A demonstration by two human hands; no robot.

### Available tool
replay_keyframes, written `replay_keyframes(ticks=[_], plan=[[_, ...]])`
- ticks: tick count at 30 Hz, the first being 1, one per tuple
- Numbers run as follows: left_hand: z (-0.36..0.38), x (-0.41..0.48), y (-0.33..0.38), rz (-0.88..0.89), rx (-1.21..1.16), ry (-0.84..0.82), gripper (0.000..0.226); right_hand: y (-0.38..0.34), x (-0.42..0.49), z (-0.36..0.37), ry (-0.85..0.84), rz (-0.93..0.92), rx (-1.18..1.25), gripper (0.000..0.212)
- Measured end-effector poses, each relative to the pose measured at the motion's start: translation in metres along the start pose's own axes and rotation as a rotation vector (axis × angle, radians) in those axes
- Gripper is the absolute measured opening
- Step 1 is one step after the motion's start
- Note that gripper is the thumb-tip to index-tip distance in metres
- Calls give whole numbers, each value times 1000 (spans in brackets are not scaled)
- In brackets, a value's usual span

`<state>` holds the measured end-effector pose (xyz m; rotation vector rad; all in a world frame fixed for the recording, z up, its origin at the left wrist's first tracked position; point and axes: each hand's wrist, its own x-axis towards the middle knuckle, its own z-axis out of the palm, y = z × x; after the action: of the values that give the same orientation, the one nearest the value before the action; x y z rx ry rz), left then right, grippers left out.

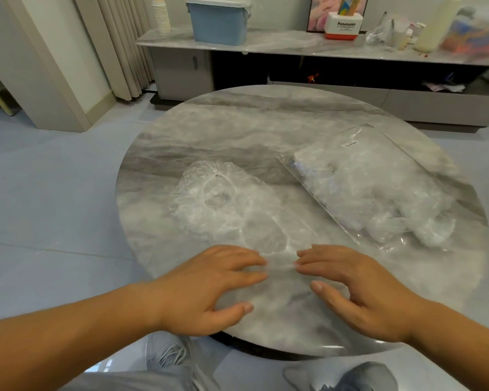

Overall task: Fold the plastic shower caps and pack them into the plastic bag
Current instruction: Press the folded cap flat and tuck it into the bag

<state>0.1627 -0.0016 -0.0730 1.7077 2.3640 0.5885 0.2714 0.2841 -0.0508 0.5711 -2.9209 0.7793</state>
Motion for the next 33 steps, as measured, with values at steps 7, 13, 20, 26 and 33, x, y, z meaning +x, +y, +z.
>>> replay_keyframes(ticks=[7,13,20,26,33], plan=[[7,17,19,-291,-454,4,37,-16,-4,-6,143,343,466,11],[7,51,19,-608,-629,119,14,-3,22,1,97,643,454,10],[10,68,10,-630,-267,78,11,13,20,18,-94,516,-23,20],[5,79,4,-658,-216,36,62,14,25,13,-129,547,2,23],[3,89,5,-697,-428,-65,105,-5,42,-1,269,712,569,17]])
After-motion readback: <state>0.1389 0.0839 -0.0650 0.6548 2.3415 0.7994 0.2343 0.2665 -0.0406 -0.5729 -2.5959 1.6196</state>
